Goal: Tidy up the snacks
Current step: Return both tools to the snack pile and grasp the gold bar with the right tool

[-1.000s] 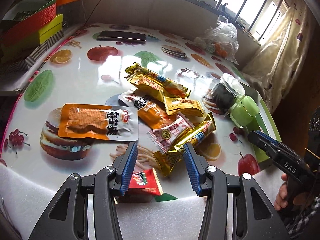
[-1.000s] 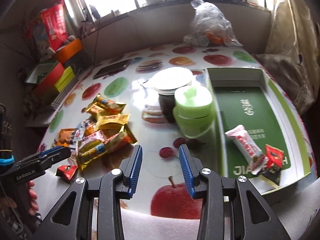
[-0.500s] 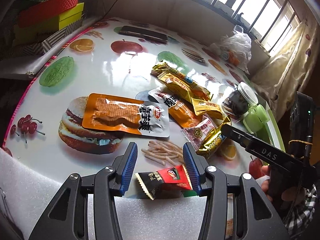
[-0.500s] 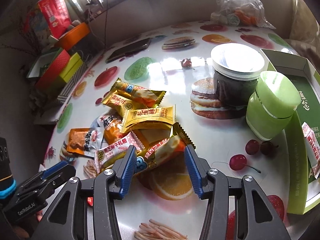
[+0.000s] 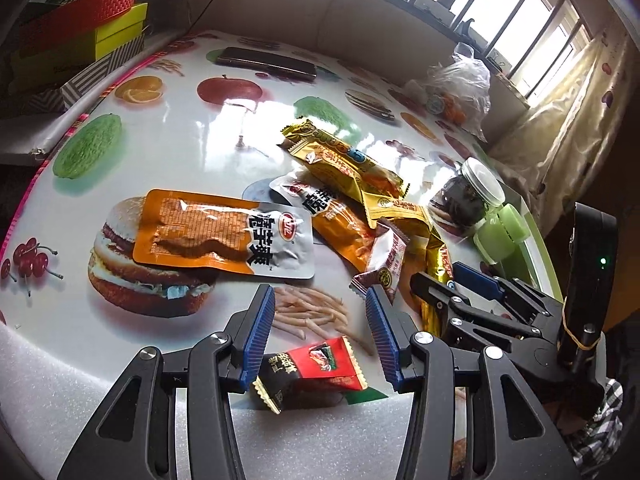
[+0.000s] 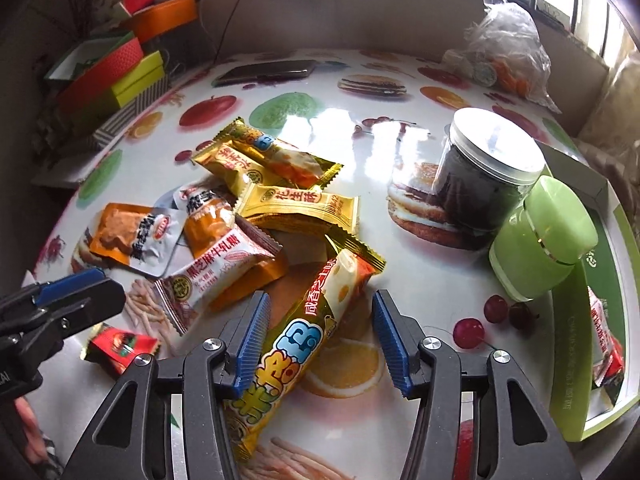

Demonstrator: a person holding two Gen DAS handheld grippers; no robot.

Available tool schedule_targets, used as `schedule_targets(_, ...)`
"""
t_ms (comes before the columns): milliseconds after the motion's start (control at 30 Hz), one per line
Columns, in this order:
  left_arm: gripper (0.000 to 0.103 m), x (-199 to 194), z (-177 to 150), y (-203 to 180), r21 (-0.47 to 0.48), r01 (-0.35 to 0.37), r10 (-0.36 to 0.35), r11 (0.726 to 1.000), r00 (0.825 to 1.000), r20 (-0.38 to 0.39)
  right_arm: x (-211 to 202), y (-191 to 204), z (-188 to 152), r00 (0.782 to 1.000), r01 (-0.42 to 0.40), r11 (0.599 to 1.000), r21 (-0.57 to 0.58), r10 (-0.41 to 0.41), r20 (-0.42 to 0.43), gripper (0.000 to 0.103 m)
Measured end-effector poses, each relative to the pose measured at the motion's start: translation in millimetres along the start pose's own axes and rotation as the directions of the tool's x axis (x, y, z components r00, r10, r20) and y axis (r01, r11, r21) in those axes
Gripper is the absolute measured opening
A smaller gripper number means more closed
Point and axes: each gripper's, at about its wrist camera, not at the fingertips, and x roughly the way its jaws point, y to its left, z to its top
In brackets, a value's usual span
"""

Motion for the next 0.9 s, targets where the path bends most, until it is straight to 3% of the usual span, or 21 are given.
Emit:
schedule_targets(233,0.049,8.5,3.7,-11.7,0.030,0.017,-0.017,0.999,1.000,-0.012,-25.8,-18.0,-10.8,0.998,-0.008,0.997,0.076,0.003,0.061,0.053)
schedule_targets(367,0.049,12.8,6.4,-18.9,0.056,0.025,-0.024,0.998,1.000,-0.021,-19.7,-15.2,-15.2,0.999,-0.039,0.996,0.084,0.038,0.019,0.053)
schedule_targets(533,0.049,18.6,11.5,-28.5,0.090,0.035,-0.032,0.995,0.999,-0.030,-16.4,-12.7,-19.8,1.000,-0.023,0.996,0.083,0.023,-0.001,0.053)
schedule_targets(633,0.049,23.2,13.8,-35.2,0.117,0.032,-0.027,0.993,0.999,-0.038,-18.2,-17.6,-22.8,1.000,-0.012,0.995,0.102,0.010,0.012,0.041)
schedule_targets(700,0.049,28.7,14.8,-39.5,0.133,0.030,-0.023,0.991,0.998,-0.052,-18.5,-23.3,-22.8,1.000,-0.010,0.993,0.122,0.008,0.018,0.024)
schedule_targets(900,0.049,37.4,14.9,-52.2,0.178,0.006,0.004,0.984,0.998,-0.059,-19.6,-31.4,-22.9,0.999,-0.046,0.988,0.149,0.043,0.029,0.021)
